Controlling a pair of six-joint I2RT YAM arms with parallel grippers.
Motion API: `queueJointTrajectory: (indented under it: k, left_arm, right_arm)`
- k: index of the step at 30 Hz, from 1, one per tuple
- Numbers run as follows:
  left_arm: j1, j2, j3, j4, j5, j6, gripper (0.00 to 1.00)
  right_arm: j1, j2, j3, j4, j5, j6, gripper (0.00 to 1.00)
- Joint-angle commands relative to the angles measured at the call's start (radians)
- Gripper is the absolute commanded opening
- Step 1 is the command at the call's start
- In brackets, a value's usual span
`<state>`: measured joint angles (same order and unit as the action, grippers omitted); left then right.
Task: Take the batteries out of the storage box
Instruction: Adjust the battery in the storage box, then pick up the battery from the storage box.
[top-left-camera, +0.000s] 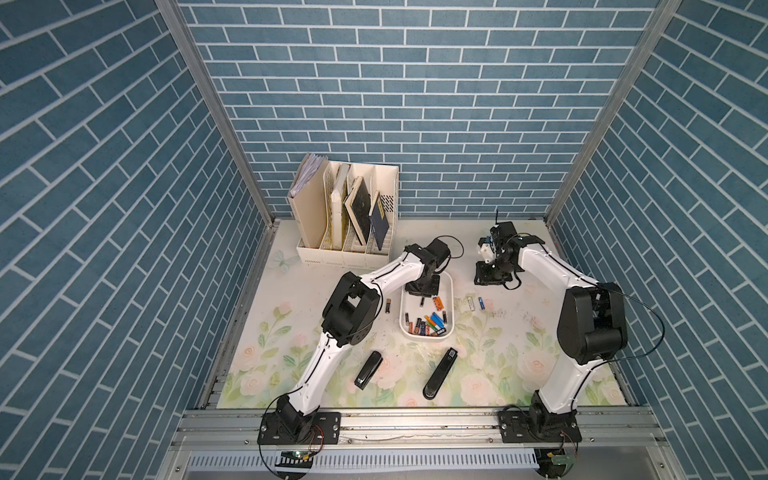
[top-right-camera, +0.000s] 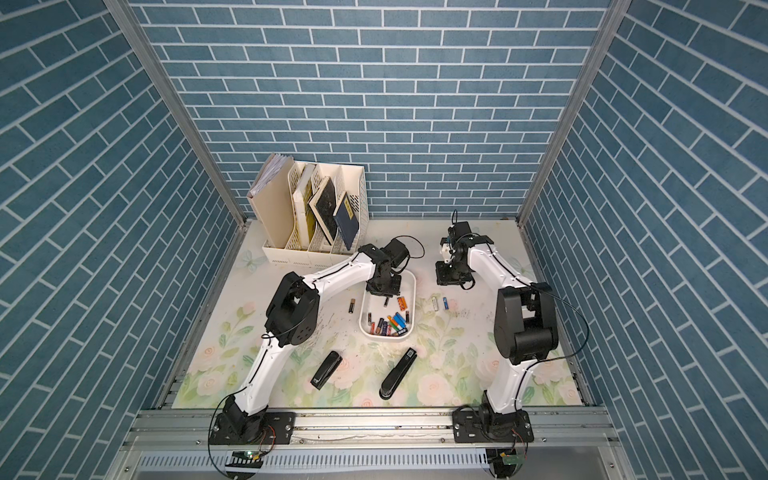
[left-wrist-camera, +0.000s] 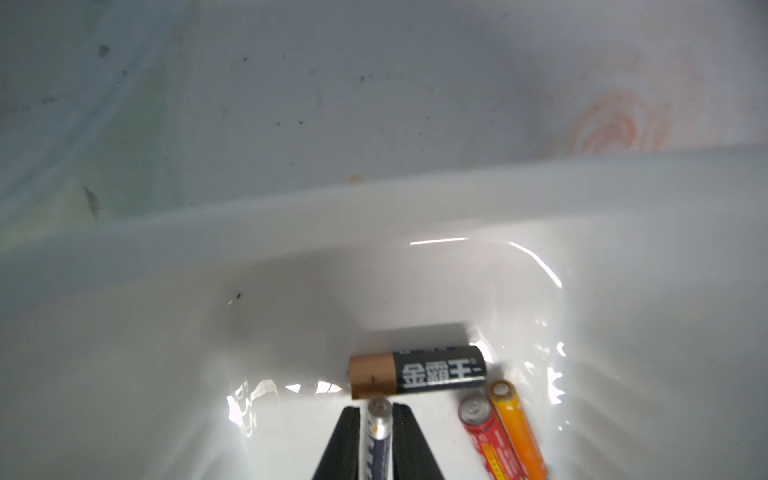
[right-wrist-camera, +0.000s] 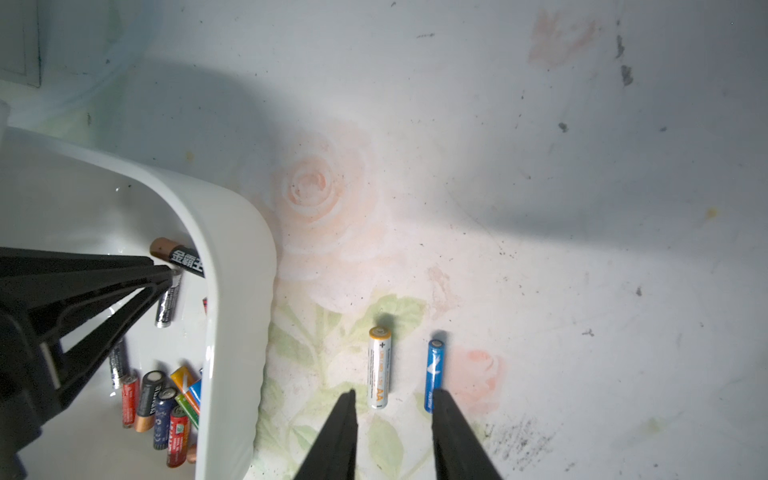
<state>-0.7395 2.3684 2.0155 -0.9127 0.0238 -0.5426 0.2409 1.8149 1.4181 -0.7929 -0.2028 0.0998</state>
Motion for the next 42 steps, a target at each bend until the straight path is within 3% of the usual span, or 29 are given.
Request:
queueJointTrajectory:
  k: [1, 5, 13, 22, 26, 42]
  left_arm:
    - [0.009, 0.016, 0.015, -0.031, 0.004, 0.011, 0.26]
    - [0.009, -0.004, -0.001, -0.025, 0.002, 0.009, 0.33]
    - [-0.004, -0.031, -0.049, -0.014, 0.022, 0.005, 0.32]
    - [-0.014, -0.058, -0.117, 0.011, 0.032, -0.013, 0.29]
    - [-0.016, -0.056, -0.118, 0.008, 0.038, -0.011, 0.23]
    - [-0.007, -0.066, -0.114, 0.024, 0.064, 0.002, 0.19]
  right_arm:
    - [-0.001, -0.035, -0.007, -0.029, 0.000, 0.000, 0.34]
    - [-0.001, -0.038, -0.011, -0.029, 0.000, 0.000, 0.34]
    - [-0.001, -0.037, -0.004, -0.028, -0.003, 0.003, 0.34]
    - [0.000, -0.023, 0.016, -0.029, -0.010, 0.006, 0.34]
    - [0.003, -0.027, 0.016, -0.030, -0.012, 0.009, 0.34]
    - [0.067, -0.031, 0.048, -0.036, -0.011, 0.050, 0.35]
